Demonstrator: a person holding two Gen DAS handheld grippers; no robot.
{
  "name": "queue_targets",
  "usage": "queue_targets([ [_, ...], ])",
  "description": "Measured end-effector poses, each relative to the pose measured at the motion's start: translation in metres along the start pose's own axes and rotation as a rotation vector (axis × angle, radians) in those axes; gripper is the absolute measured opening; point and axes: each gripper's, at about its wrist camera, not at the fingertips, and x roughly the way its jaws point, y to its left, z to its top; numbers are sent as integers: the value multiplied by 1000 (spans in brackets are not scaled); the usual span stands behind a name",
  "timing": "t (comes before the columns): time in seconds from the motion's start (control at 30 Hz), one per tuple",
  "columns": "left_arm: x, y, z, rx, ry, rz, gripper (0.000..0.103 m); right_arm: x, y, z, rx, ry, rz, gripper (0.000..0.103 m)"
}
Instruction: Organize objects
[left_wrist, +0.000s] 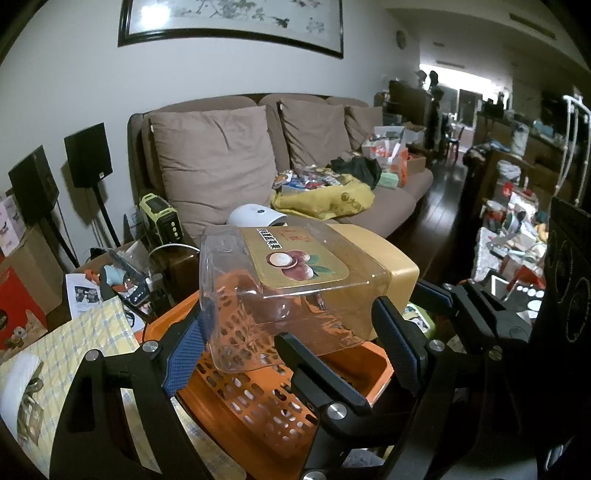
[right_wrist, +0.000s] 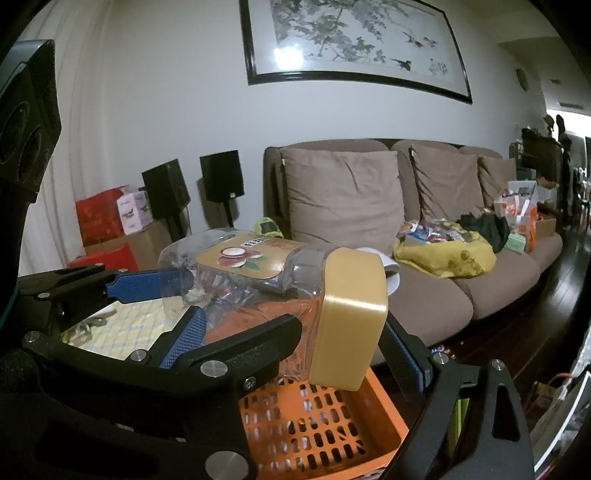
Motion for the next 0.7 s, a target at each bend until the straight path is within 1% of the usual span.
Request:
queue_targets([
  [0.7,16,5,-1,-34,26,-25,84,9,-13,-4,-22,49,-11,93],
])
